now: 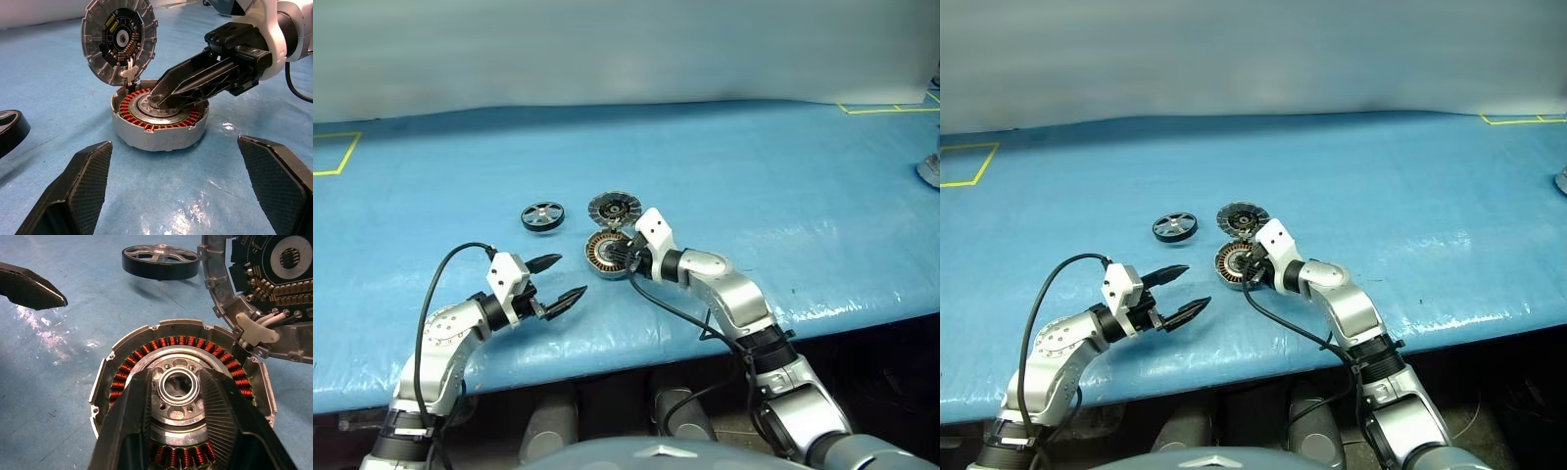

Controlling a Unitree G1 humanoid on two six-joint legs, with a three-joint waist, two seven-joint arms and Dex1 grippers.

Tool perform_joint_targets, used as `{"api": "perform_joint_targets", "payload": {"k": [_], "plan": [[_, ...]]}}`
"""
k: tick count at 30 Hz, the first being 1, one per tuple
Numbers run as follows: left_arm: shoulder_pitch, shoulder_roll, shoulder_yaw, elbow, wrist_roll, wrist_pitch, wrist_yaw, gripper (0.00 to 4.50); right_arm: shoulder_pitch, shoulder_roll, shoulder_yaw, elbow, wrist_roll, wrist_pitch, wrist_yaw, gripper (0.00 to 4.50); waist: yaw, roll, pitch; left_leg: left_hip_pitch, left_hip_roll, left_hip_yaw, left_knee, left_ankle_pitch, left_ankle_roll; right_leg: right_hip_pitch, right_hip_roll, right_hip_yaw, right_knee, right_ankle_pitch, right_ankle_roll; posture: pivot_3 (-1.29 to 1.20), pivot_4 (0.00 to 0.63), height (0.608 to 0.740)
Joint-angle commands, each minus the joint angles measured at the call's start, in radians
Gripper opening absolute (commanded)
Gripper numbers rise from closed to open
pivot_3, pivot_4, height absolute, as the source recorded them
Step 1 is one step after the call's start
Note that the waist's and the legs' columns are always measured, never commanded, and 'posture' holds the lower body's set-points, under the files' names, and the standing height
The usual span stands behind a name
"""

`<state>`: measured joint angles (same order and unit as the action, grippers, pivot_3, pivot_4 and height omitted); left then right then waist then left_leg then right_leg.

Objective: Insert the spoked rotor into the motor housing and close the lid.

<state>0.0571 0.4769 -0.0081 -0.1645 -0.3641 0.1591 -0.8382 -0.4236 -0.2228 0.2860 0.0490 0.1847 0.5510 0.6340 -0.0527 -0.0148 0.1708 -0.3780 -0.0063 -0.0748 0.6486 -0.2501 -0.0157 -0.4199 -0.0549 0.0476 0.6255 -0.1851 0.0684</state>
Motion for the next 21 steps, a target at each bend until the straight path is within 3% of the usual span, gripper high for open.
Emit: {"api": "perform_joint_targets", "payload": {"k": [1,2,10,13,20,21], "plan": [[-0.004,0.006,0.017,-0.026,0.001,-0.024,0.002,4.5,-0.01,0.007,-0.004,-0.035,-0.002,-0.009,-0.003,2.7,0.0,0.0,0.0,0.0,0.0,0.0,0.0,0.0,0.0,0.0,0.0,0.0,0.0,0.0,0.0,0.0,0.15,0.74],[-0.004,0.006,0.016,-0.025,0.002,-0.025,0.003,4.5,-0.011,0.008,-0.006,-0.036,-0.003,-0.012,-0.005,2.98,0.0,0.0,0.0,0.0,0.0,0.0,0.0,0.0,0.0,0.0,0.0,0.0,0.0,0.0,0.0,0.0,0.15,0.74],[-0.002,0.006,0.013,-0.022,0.01,-0.026,0.007,4.5,-0.016,0.014,-0.02,-0.04,0.008,-0.009,-0.007,2.98,0.0,0.0,0.0,0.0,0.0,0.0,0.0,0.0,0.0,0.0,0.0,0.0,0.0,0.0,0.0,0.0,0.15,0.74],[-0.002,0.006,0.012,-0.019,0.012,-0.027,0.008,4.5,-0.02,0.019,-0.028,-0.034,0.017,-0.013,-0.005,2.35,0.0,0.0,0.0,0.0,0.0,0.0,0.0,0.0,0.0,0.0,0.0,0.0,0.0,0.0,0.0,0.0,0.15,0.74],[-0.001,0.005,0.011,-0.017,0.016,-0.029,0.009,4.5,-0.042,0.038,-0.038,0.018,0.002,-0.028,-0.022,0.06,-0.001,0.0,0.0,0.0,0.0,0.0,0.0,0.0,0.0,0.0,0.0,0.0,0.0,0.0,0.0,0.0,0.15,0.74],[-0.001,0.004,0.011,-0.017,0.016,-0.029,0.01,4.5,-0.045,0.041,-0.038,0.026,0.0,-0.031,-0.024,0.02,-0.001,0.0,0.0,0.0,0.0,0.0,0.0,0.0,0.0,0.0,0.0,0.0,0.0,0.0,0.0,0.0,0.15,0.74]]}}
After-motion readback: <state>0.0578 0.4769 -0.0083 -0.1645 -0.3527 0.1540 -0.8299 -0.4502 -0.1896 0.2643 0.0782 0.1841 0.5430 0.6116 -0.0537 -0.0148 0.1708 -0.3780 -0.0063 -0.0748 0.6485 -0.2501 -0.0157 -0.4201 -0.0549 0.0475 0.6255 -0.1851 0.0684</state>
